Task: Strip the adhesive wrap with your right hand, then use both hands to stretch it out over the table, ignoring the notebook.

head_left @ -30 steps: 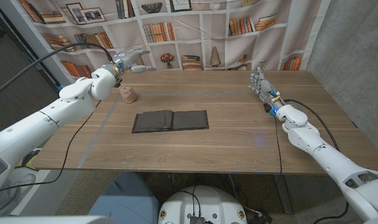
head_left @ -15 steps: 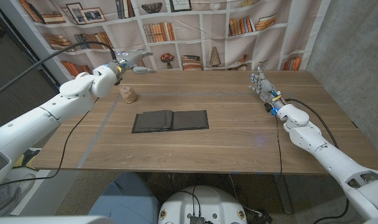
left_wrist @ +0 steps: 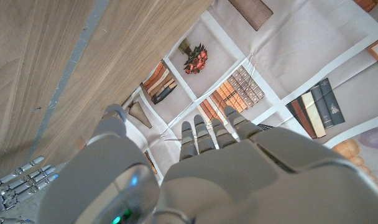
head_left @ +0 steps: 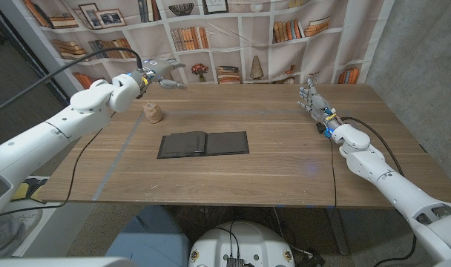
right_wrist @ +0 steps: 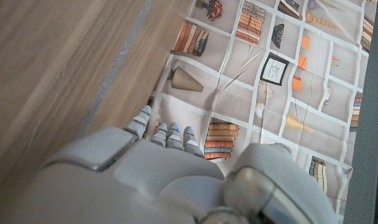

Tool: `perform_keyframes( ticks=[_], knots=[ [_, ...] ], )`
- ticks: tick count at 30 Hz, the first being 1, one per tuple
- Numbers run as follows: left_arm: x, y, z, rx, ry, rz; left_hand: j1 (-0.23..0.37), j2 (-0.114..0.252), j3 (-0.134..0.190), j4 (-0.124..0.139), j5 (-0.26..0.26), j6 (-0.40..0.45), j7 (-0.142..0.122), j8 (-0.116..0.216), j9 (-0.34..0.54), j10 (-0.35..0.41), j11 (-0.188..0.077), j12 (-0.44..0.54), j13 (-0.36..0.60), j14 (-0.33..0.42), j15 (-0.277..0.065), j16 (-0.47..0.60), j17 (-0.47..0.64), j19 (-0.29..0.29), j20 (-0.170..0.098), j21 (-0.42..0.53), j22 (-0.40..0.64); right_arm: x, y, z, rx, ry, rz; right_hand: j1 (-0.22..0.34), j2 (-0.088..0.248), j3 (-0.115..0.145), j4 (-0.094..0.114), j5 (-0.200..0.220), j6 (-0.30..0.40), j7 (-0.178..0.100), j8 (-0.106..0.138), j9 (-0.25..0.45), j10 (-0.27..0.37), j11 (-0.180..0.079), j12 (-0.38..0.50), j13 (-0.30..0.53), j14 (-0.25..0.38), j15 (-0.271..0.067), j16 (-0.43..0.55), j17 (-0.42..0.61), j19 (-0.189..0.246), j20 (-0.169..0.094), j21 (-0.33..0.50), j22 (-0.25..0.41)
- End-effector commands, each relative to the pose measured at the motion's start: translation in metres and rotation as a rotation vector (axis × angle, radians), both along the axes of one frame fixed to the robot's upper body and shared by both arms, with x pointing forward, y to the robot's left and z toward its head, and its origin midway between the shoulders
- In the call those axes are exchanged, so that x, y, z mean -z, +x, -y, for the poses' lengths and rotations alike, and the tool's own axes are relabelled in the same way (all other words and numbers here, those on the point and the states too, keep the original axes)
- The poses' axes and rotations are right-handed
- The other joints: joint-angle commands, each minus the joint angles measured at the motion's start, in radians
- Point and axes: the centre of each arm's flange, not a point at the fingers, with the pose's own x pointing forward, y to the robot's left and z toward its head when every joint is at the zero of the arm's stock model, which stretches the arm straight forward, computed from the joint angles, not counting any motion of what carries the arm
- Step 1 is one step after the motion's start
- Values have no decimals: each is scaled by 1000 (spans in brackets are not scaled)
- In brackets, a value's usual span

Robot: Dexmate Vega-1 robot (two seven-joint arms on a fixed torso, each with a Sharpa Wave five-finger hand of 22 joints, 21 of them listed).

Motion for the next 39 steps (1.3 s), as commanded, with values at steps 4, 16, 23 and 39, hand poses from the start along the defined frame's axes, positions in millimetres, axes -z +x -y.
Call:
perform_keyframes(
  ticks=[4, 16, 23, 39],
  knots=[
    [-10, -2, 12, -9, 100, 4, 33, -2, 12, -5, 9, 16, -4, -2, 4, 28, -10, 3, 4, 27, -22, 9, 1, 8, 2, 0, 2, -4, -3, -4, 20, -37, 25, 0, -10, -4, 0, 0, 1, -19, 1, 0, 5, -12, 3, 4, -34, 2, -6, -1, -23, 11, -6, 2],
    [-18, -8, 21, -24, 159, 31, 89, -38, 14, -6, 14, 2, -20, -10, 5, 74, -27, 14, 5, 99, -38, 23, 3, -2, 20, -3, 3, 5, -3, -3, 13, -27, 24, -3, -9, -4, 1, 0, 2, -16, 0, 0, 7, -10, 2, 4, -39, -5, -7, -1, -34, 11, -7, 3],
    [-20, -6, 15, -35, 161, 3, 115, -52, 13, -2, 16, 38, -26, 1, 6, 107, -34, 21, 7, 133, -53, 24, 3, 26, 21, 8, 3, 7, -2, -3, 9, -15, 24, -3, -7, -4, 1, 0, 2, -10, -1, 0, 8, -8, 2, 4, -39, -6, -6, -1, -36, 24, -6, 3],
    [-19, -3, 8, -51, 160, -7, 149, -65, 9, 3, 17, 82, -14, 6, 6, 129, -29, 20, 8, 120, -46, 4, 1, 87, -3, 17, 3, 9, 0, -2, 6, -13, 21, -3, -5, -3, 0, 1, 5, -6, -1, 0, 10, -4, 1, 4, -36, -6, -6, -2, -33, 25, -4, 3]
  ],
)
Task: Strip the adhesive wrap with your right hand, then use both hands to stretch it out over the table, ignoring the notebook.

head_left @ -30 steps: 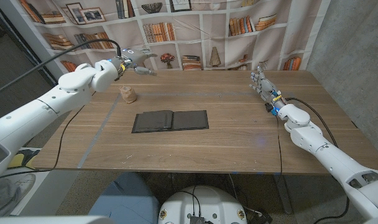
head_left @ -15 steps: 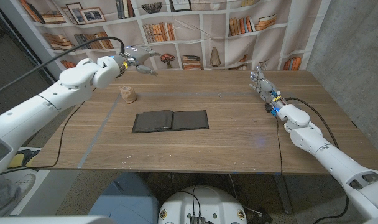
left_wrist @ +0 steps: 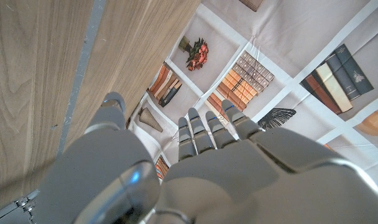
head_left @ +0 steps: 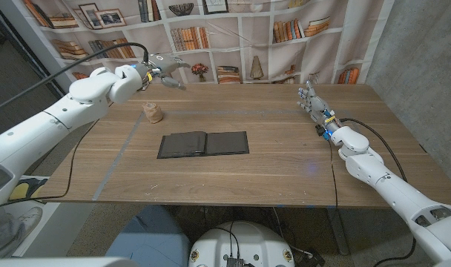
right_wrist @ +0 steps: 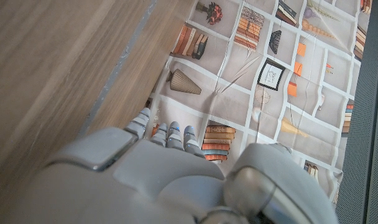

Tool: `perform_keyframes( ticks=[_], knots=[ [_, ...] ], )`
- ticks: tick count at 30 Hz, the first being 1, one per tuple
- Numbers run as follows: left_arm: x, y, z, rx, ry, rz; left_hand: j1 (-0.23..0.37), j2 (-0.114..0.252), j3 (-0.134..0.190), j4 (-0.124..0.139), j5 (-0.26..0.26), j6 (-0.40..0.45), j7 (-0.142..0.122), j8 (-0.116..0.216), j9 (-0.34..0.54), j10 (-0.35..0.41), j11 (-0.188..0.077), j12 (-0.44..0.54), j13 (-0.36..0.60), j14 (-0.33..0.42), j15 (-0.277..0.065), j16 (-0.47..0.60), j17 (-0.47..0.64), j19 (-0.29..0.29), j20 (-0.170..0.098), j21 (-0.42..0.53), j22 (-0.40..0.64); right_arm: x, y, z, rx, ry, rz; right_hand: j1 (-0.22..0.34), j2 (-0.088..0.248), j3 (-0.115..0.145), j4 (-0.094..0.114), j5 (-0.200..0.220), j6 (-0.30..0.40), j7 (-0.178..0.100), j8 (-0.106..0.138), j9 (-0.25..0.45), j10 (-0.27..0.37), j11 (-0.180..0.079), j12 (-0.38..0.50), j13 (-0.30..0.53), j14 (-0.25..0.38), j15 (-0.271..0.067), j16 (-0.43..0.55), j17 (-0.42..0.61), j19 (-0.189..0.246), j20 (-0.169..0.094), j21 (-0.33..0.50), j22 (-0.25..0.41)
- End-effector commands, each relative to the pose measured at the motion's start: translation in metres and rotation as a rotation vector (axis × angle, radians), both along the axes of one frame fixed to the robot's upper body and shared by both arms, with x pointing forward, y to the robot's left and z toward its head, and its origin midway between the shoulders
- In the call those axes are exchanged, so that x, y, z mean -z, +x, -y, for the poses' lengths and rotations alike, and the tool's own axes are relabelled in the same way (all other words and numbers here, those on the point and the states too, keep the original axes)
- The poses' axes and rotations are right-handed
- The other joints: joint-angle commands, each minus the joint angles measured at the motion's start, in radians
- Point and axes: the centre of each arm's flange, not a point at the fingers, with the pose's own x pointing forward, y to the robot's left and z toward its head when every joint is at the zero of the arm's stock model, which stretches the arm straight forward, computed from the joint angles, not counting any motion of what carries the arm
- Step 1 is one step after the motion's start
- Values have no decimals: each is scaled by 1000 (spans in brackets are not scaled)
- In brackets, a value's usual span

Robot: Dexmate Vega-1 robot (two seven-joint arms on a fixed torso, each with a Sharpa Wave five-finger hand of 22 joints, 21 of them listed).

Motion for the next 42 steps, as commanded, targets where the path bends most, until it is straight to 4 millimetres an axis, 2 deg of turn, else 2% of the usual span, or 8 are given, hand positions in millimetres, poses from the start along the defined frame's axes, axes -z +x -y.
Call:
perform_keyframes(
  ticks=[1, 7, 11, 17, 24, 28, 42],
  knots=[
    [-1, 2, -5, -14, -1, -13, 15, 0, -1, 5, 5, 15, 0, 3, 2, 10, -1, 1, 3, -5, -1, -6, 2, -3, -1, 0, 1, 0, 1, 2, 0, 7, 1, -3, -5, -3, 0, 1, -5, 4, -1, 0, 1, 5, 1, 4, -36, -6, -2, 4, -1, 3, 4, 3],
    [0, 4, -5, -22, 1, -22, 17, -1, -3, 8, 5, 25, -2, 4, 2, 13, -3, 0, 3, -5, -2, -6, 2, -10, -1, -5, 1, 1, 0, 4, 1, 8, 4, -2, -4, -2, 0, 1, -5, 5, -2, 0, 1, 5, 1, 4, -37, -7, -2, 3, -1, 3, 5, 3],
    [-3, 5, -5, -7, -4, -21, 27, 2, -6, 12, 6, 94, -5, 23, 3, 28, 0, 1, 4, 8, -11, -4, 1, -8, -1, -9, 0, 1, -1, 4, 2, 8, 8, -2, -4, -2, 0, 1, -4, 5, -2, 0, 0, 4, 0, 4, -37, -9, -2, 3, -1, 3, 5, 3],
    [-7, 9, -7, -15, -7, -33, 31, 1, -7, 12, 6, 93, -11, 19, 3, 34, -1, 2, 3, 13, -14, -3, 1, 0, -4, -7, 0, 2, -2, 6, 5, 14, 2, -2, -3, -1, -1, 1, -5, 5, -2, 0, 0, 6, 0, 4, -37, -10, -2, 3, -1, 3, 5, 3],
    [-13, 16, -11, -33, 3, -65, 34, 0, -9, 13, 6, 103, -5, 19, 3, 34, 0, 0, 3, 14, -13, -4, 1, 4, -6, -8, 0, 3, -3, 6, 17, 26, 9, -1, -3, -1, -1, 1, -7, 4, -4, 0, -2, 3, -1, 4, -37, -10, -2, 3, 1, 4, 6, 3],
    [-15, 18, -9, -31, 8, -76, 36, -1, -11, 14, 6, 126, -21, 25, 4, 38, 0, -1, 3, 15, -12, -6, 0, 5, -6, -9, 0, 2, -4, 5, 20, 25, 16, 0, -2, 0, -2, 1, -11, 4, -5, 0, -2, 3, -1, 4, -36, -11, -2, 3, 2, 5, 7, 3],
    [-24, 26, -10, -19, 30, -98, 35, -6, -18, 17, 5, 122, -10, 16, 4, 48, 3, -1, 2, 16, -14, -7, 0, 7, -8, -10, 0, 0, -5, 6, 22, 26, 23, 3, 0, 2, -4, 1, -12, 3, -6, 0, -1, 3, -1, 4, -34, -13, -2, 2, 22, 0, 14, 3]
  ],
)
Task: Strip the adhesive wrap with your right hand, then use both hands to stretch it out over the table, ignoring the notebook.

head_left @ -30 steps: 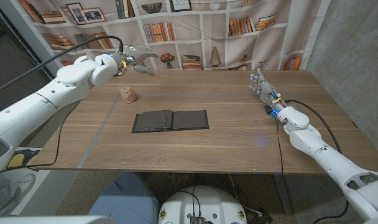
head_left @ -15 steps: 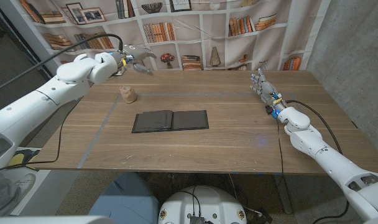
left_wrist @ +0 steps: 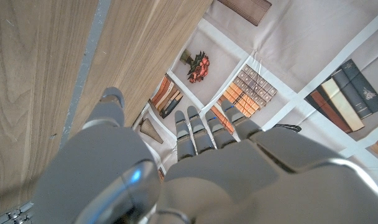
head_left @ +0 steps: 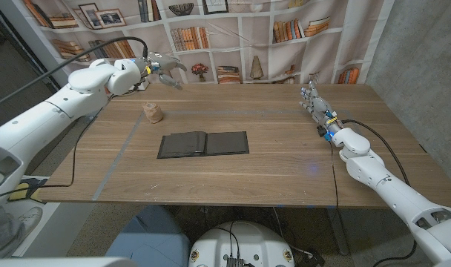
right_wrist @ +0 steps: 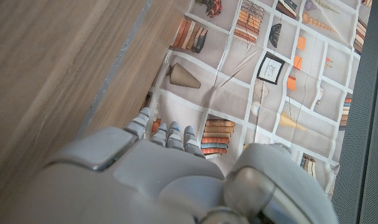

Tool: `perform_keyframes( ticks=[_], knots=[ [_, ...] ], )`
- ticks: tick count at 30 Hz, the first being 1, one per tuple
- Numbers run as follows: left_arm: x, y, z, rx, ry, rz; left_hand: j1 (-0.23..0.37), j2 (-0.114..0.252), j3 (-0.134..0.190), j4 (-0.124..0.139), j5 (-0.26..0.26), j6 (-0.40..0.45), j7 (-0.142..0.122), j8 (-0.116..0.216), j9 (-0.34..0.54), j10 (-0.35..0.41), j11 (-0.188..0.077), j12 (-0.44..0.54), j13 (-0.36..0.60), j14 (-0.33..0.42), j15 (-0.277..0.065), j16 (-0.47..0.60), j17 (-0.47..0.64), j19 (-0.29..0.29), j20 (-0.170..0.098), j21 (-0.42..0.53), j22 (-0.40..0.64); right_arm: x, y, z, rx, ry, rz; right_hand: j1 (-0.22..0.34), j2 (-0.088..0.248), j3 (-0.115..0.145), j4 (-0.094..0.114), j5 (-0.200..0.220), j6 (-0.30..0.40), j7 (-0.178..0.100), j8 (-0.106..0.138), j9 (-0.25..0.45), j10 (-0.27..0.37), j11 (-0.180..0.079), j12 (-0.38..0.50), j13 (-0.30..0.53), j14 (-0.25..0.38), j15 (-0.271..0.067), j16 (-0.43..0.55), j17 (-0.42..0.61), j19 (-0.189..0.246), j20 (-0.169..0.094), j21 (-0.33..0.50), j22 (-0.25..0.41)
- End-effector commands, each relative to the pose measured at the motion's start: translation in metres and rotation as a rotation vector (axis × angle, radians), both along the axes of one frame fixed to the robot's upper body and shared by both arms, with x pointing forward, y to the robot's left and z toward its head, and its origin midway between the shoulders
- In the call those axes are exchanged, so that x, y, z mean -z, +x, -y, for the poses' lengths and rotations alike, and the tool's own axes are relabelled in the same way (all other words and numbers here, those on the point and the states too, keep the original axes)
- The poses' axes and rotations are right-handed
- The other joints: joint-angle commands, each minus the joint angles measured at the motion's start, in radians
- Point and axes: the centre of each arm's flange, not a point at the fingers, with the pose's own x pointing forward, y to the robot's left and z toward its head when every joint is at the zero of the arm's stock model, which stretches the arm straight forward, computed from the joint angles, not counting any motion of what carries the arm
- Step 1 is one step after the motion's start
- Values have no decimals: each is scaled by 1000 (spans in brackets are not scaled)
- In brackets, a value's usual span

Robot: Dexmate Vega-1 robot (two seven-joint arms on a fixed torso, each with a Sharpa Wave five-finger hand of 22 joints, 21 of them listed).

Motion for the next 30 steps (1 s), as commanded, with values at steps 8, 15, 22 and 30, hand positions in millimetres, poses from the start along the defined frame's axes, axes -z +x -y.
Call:
perform_keyframes(
  ticks=[8, 15, 22, 30],
  knots=[
    [-8, 10, -4, -12, 34, -41, 2, -5, -6, 3, 5, 2, 9, -3, 5, 8, -3, -3, 3, 8, -2, 1, 0, 10, -1, -4, 3, -4, 0, 2, 7, -5, 3, 4, 1, 3, -4, 1, -6, 0, -1, 0, -2, 3, -2, 4, -39, -8, -2, 2, 7, 7, 4, 3],
    [-7, 11, -10, -30, 25, -61, 2, -4, -7, 4, 6, -1, 10, -6, 5, 9, -1, -4, 3, 9, -1, 0, 0, 11, 0, -4, 3, -5, 1, 2, 8, -5, 0, 4, 1, 3, -5, 0, -6, 0, -1, 0, -2, 2, -2, 4, -39, -8, -2, 2, 7, 7, 4, 3],
    [-8, 13, -19, -48, -12, -91, 8, 6, -7, 6, 8, -3, 14, -14, 6, 14, 2, -6, 3, 18, -4, 2, 0, 61, -3, 11, 4, -3, 2, 2, 9, -3, -5, 5, 1, 3, -5, 0, -5, -1, -1, 0, -1, 2, -2, 4, -39, -9, -2, 2, 7, 8, 3, 3],
    [-8, 14, -24, -65, -19, -99, 24, 18, -6, 4, 9, -5, 15, -20, 6, 22, -1, -9, 3, 24, -5, 1, -1, 135, -7, 30, 5, -3, 1, 2, 9, -4, -5, 6, 2, 4, -6, 0, -1, -2, 0, 0, 0, 1, -2, 4, -36, -11, -1, 2, 12, -2, 5, 3]
  ],
)
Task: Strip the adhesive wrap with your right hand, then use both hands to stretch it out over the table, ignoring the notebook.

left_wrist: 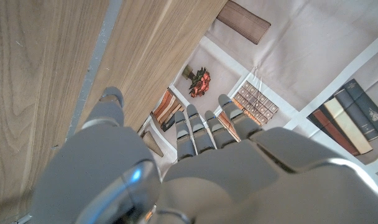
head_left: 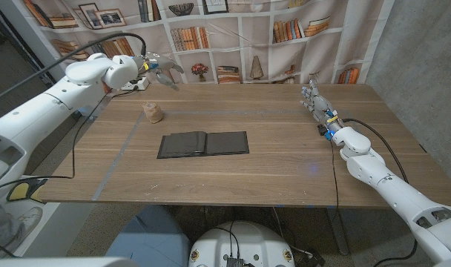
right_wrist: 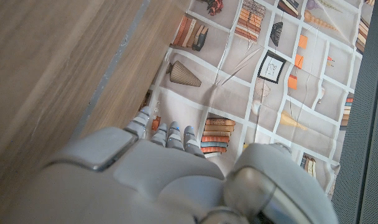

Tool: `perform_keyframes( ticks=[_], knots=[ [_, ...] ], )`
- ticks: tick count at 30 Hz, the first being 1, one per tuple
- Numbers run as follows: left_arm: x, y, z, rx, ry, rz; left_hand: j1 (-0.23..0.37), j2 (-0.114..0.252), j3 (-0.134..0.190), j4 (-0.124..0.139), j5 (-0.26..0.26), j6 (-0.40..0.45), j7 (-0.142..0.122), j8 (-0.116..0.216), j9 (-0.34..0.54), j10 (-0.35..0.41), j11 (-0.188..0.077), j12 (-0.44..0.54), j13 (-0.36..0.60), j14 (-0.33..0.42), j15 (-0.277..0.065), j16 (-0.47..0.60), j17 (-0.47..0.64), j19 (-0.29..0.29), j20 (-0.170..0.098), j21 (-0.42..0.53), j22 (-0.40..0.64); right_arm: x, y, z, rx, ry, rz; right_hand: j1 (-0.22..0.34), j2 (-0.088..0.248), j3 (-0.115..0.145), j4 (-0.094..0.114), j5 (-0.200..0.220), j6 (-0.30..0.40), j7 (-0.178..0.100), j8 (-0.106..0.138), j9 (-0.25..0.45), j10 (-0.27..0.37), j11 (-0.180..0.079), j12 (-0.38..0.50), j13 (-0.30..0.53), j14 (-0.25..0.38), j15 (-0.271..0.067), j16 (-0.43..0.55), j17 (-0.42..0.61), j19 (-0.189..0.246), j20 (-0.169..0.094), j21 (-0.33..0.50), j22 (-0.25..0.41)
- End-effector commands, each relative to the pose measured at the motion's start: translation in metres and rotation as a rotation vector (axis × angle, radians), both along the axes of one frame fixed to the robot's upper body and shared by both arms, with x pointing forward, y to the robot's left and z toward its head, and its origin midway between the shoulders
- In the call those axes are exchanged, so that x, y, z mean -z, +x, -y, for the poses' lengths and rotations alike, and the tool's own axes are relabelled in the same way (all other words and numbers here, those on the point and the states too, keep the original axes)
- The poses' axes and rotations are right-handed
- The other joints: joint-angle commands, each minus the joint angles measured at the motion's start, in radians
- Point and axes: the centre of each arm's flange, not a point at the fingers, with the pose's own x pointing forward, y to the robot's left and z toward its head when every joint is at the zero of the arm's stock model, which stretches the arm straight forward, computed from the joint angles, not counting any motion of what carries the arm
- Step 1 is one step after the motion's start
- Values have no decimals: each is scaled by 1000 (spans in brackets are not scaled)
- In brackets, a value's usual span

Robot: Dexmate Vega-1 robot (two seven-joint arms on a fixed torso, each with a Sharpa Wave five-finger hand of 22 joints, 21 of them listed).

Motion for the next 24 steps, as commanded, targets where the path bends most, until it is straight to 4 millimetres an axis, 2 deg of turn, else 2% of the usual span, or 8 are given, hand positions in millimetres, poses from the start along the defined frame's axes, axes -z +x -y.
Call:
perform_keyframes(
  ticks=[1, 3, 5, 17, 24],
  knots=[
    [-1, 3, -10, -30, -16, -25, 17, 7, -5, 0, 7, -5, 5, -7, 6, 8, -2, -7, 3, 12, -4, 0, -1, 76, 24, 24, 5, 0, 0, 0, 3, -1, -4, 6, 2, 1, -3, 0, -1, -2, 0, 0, 0, 1, -2, 4, -31, -5, -1, 2, 0, -3, 4, 3],
    [-1, 3, -12, -36, -24, -30, 24, 7, -8, -2, 5, -7, 6, -9, 6, 8, -2, -10, 3, 17, -3, 1, -1, 120, 24, 35, 5, 0, 0, 0, 0, -3, -3, 6, 2, 1, -4, 0, -1, -2, 0, 0, 1, 1, -2, 4, -30, -6, -1, 2, 0, -3, 4, 3],
    [-1, 3, -15, -42, -29, -30, 28, 6, -9, -3, 5, -7, 6, -10, 6, 7, -1, -11, 3, 21, 1, 1, -1, 135, 21, 38, 5, 0, 0, -1, 2, -5, -4, 6, 2, 1, -4, 0, 0, -2, 0, 0, 1, 1, -2, 4, -30, -5, -1, 2, 0, -2, 4, 3],
    [0, 1, -28, -65, -96, -52, 42, 11, -10, -5, 4, -16, 11, -14, 7, 0, 2, -17, 4, 48, 17, 9, 0, 158, 34, 38, 4, -1, -2, -2, 0, -11, -3, 7, 2, 2, -5, -1, 1, -3, 0, 0, 2, 1, -2, 4, -30, -5, -1, 1, 0, -1, 3, 3],
    [3, 3, -32, -82, -104, -76, 52, 25, -6, -3, 4, -25, 2, -17, 7, 6, 4, -15, 6, 56, 14, 11, 2, 156, 36, 32, 4, 1, -1, -1, 3, -15, -17, 7, 3, 2, -5, -1, 1, -3, 0, 0, 2, 0, -2, 4, -29, -6, -1, 1, -2, 0, 2, 3]
  ],
)
